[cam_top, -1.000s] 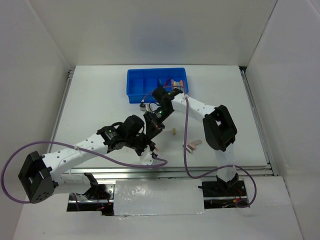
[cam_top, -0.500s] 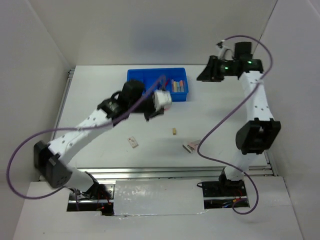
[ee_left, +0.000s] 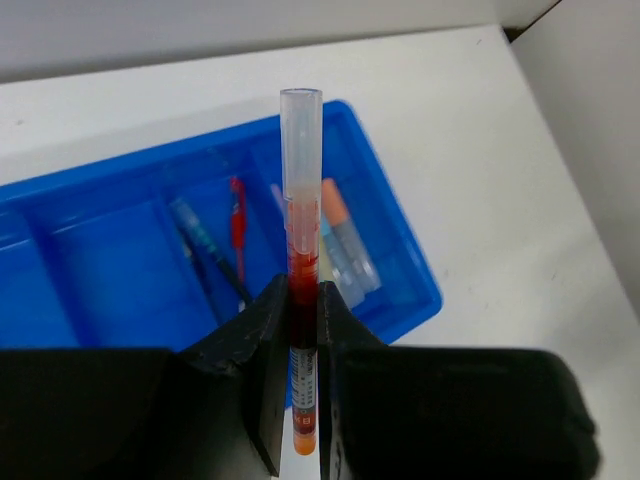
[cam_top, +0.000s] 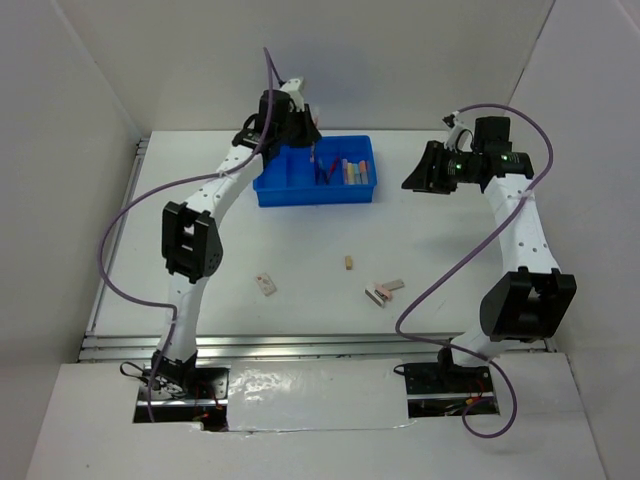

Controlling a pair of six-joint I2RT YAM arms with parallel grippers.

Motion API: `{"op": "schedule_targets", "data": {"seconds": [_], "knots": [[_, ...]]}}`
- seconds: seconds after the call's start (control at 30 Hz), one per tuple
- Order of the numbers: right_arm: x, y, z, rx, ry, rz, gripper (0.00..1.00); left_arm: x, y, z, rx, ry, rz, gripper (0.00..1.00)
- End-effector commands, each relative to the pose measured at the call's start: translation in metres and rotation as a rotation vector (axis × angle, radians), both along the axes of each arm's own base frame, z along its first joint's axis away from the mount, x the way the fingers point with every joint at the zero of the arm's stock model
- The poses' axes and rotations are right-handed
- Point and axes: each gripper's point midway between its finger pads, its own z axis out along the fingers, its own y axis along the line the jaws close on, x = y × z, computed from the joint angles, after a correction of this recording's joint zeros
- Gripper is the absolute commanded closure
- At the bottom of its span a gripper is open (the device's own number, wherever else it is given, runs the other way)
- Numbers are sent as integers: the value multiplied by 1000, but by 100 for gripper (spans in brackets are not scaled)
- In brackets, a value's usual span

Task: Sort the stationery into containers
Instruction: Place the pen in the storage box.

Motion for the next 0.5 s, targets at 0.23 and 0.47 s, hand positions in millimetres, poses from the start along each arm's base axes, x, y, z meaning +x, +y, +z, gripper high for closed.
{"op": "schedule_targets", "data": {"seconds": [0.23,0.47], "knots": [[0,-1,14,-19,-73,-21,52,34,-48,-16,-112,-148,34,100],[-5,1,12,-17,-73,-15,52,39,-37,-73,-23,-109,91,100]]}}
